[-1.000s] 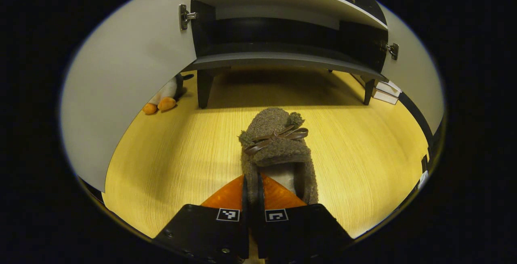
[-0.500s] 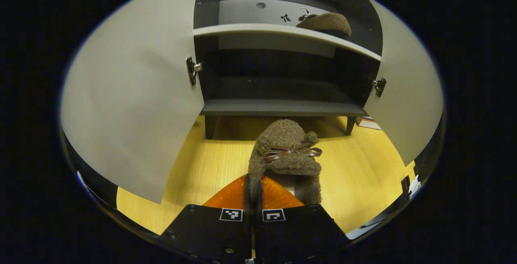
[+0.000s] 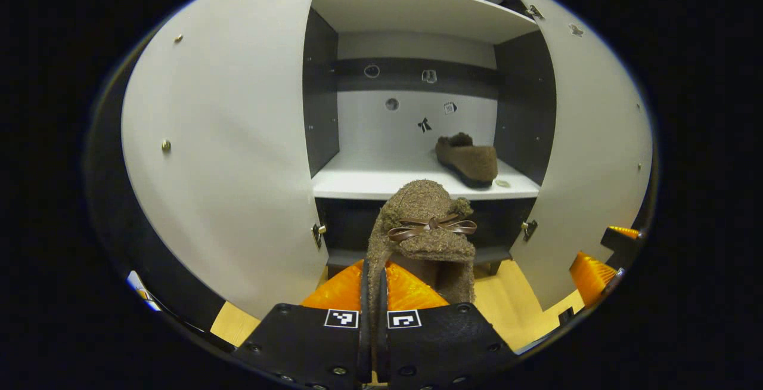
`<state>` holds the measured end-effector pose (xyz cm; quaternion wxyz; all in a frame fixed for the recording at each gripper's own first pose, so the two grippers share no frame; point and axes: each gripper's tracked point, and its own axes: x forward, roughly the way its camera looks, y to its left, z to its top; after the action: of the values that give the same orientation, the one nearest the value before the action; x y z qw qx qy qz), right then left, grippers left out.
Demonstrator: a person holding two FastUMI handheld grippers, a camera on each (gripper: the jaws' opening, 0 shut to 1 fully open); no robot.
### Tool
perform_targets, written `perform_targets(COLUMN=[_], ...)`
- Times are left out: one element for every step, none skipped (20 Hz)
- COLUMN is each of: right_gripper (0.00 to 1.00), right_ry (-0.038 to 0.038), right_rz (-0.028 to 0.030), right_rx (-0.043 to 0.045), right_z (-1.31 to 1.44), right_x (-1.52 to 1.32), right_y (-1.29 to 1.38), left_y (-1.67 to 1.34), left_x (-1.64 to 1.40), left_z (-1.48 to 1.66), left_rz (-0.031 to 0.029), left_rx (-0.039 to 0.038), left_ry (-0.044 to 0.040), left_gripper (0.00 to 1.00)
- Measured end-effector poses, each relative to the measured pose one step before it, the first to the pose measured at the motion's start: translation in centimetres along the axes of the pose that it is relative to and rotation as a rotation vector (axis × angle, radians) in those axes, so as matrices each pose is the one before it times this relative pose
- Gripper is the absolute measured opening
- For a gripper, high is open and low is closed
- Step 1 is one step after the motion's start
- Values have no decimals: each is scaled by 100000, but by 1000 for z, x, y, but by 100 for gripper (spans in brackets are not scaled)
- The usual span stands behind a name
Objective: Grab one shoe with the right hand and put it into the shoe cabinet, grab the other shoe with the left hand and put it into the shoe cabinet; then close the right door with the right hand and the left door with the left hand.
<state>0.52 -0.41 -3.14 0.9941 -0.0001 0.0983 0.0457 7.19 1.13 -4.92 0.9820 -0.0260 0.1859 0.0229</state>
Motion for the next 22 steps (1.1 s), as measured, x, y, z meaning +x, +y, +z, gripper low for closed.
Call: perform_targets(right_gripper=[100,100,100,100,100,100,100,100,100,100,100,100,100,100,100,100,100,100,100,100,100,100], right_ry=[-624,-638,-634,-973,-893,-760,-610,-360,115,267,87,-79,-175,157,297,264,155,192,-23,24,44,-201], right_rz=[576,709,886,838,1085,671,234,420,124,250,426,1339,847,199,142,152,285,432,418,264,167,34], right_rx=[894,571,375,465,406,229,97,26,-104,-58,65,83,-192,-543,-742,-404,-112,79,149,154,54,119], right_z=[335,233,356,333,388,379,286,81,36,64,37,-43,20,-130,-21,-70,44,19,101,91,40,48], right_x=[282,170,118,156,-39,74,75,122,30,157,56,-54,-166,72,-39,-3,-35,-43,-149,48,-78,-31], right_y=[-164,-97,-131,-99,-59,-66,-172,-124,-171,-187,-103,117,87,-89,1,22,-35,71,24,42,-60,22], left_y=[-148,93,34,25,57,-3,200,-272,-123,-255,-397,-421,-599,-387,-358,-311,-181,-46,-278,-49,-630,-151], left_x=[496,737,773,841,1162,1443,1272,1578,1658,2229,1829,1872,1730,1636,1637,1332,1040,1345,332,149,-550,-476], left_z=[778,187,994,1131,1140,1221,1263,1692,1574,1331,884,475,423,261,-153,-597,-709,-414,478,734,18,228], left_rz=[1572,1663,1219,850,651,542,2120,565,448,-179,-252,463,-293,-187,401,826,1424,1382,-856,-430,-3048,-1482], left_rx=[1339,888,-646,-1277,-592,-228,-2106,-2349,-1211,-318,-567,-556,-313,504,1795,1115,491,999,52,218,-245,149], left_ry=[-674,447,-9,-390,-112,1324,1036,-165,-739,38,2194,3213,2400,1326,1356,2976,2835,299,-3503,-2608,-875,-852], left_gripper=[3,0,3,3,3,3,4,3,4,4,4,3,4,3,3,4,4,4,18,20,22,30])
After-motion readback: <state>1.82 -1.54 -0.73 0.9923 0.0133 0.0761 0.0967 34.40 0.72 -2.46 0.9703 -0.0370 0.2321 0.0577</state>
